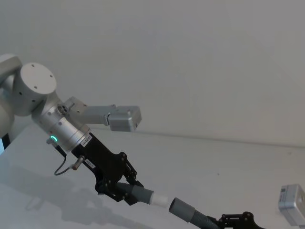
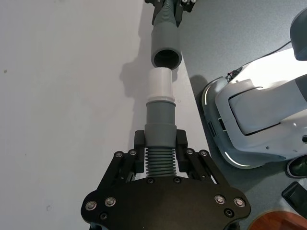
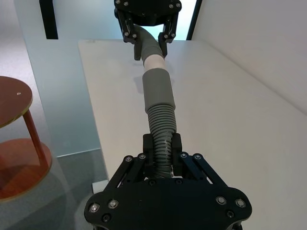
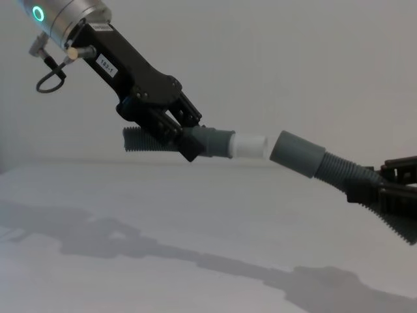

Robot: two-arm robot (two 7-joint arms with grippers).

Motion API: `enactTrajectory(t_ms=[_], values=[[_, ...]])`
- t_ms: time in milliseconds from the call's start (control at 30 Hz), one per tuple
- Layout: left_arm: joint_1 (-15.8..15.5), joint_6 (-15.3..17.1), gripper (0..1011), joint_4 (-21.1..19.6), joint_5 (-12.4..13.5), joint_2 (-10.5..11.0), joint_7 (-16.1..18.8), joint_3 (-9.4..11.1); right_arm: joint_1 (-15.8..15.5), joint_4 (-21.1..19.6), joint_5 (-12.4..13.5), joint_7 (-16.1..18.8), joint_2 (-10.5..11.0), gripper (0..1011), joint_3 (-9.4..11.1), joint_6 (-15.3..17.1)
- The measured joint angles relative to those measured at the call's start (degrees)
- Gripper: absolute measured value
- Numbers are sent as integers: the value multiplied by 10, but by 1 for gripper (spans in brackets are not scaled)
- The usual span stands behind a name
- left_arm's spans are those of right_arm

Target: Use both hands to pick up one end of the pipe from the table, align the ends, and insert them.

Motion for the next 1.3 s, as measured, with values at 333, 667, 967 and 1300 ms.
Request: enactTrajectory(t_ms=[333,667,967,1300], values=[[-1,-4,339,7,2,-4,-3,-1,2,2,-4,-1,-2,185,-2,1],[-2,-7,339,11,2,-8,-6,-3,3,3,-6,-2,-3,185,-3,2],[-3,-11,339,17,3,-13,-8,-4,3,4,-8,-2,-4,185,-3,3],[-3,-13,339,23,3,-18,-9,-4,2,3,-7,-3,-4,185,-2,3]])
